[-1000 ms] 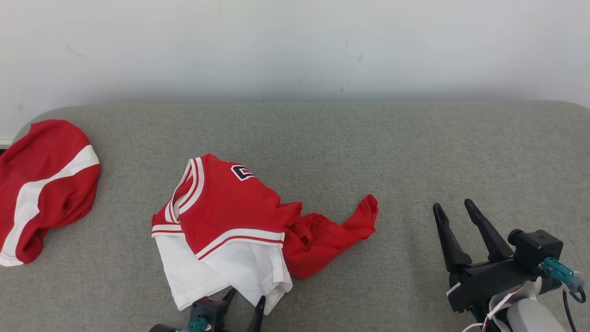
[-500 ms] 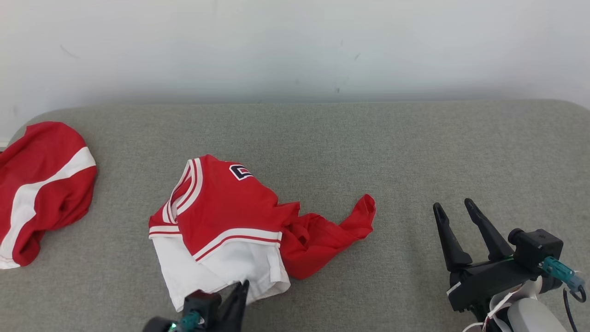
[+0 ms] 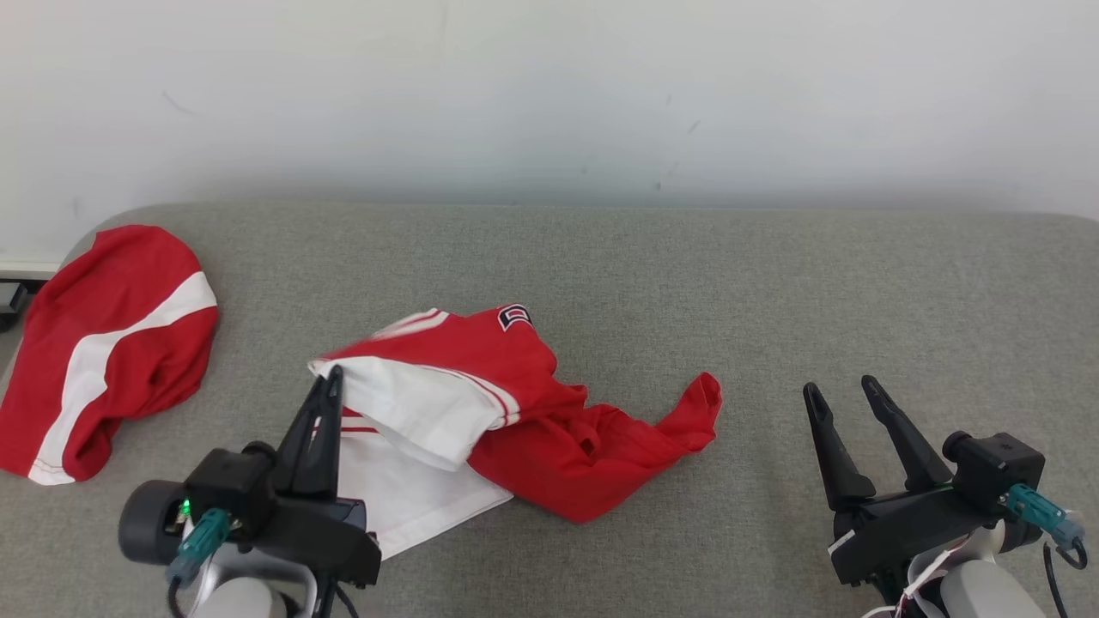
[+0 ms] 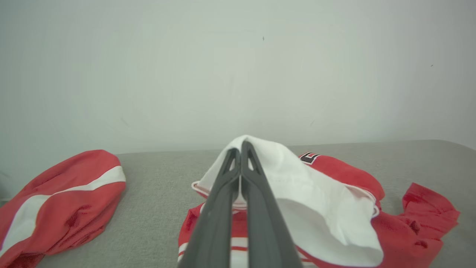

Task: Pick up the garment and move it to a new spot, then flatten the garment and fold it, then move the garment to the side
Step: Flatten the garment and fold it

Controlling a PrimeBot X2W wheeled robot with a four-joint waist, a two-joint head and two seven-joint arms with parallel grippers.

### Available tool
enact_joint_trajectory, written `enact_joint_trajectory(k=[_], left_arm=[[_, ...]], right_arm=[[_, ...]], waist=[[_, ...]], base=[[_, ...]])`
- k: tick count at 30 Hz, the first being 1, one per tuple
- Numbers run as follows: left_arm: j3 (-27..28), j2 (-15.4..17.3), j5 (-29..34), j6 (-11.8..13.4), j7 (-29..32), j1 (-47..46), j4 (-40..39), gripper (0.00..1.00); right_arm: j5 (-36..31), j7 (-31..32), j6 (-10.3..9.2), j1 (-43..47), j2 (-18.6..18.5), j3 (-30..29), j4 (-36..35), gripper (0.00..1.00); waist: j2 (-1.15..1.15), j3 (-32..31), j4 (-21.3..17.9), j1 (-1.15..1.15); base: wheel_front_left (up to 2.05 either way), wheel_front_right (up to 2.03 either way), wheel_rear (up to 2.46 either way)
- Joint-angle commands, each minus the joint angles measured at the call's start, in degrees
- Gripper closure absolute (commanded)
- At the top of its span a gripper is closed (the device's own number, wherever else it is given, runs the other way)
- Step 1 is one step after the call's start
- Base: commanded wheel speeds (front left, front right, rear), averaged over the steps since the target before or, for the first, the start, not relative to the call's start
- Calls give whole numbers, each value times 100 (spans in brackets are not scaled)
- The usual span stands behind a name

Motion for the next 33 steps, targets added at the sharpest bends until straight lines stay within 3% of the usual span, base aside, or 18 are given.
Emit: enact_joint_trajectory(k=[1,11,23,26,31,33], left_arm=[[35,93,71,56,-32,139,-178,100],[5,591,269,449,650,732,-2073,100],[-98,841,587,730,1249,918,-3714,100],[-131,813,459,703,1268,987,-3723,100],[-106,851,223,447,1134,818,-3210,100],[-61,692,-56,287,1003,673,-2978,100]], right_arm=[[57,-32,-2,28,-12,-7,12,0],[89,-65,-2,52,-28,-35,61,0],[80,-89,-2,31,-54,-45,69,0],[62,-91,-2,-3,-36,-14,62,0],[87,-87,-2,-86,-54,39,77,0],[99,-92,-2,-123,-60,47,80,0]], waist=[[0,-7,10,0],[0,-51,170,0],[0,-17,373,0],[0,13,382,0],[0,68,322,0],[0,100,275,0]], base=[[0,0,0],[0,0,0],[0,0,0],[0,0,0],[0,0,0],[0,0,0]])
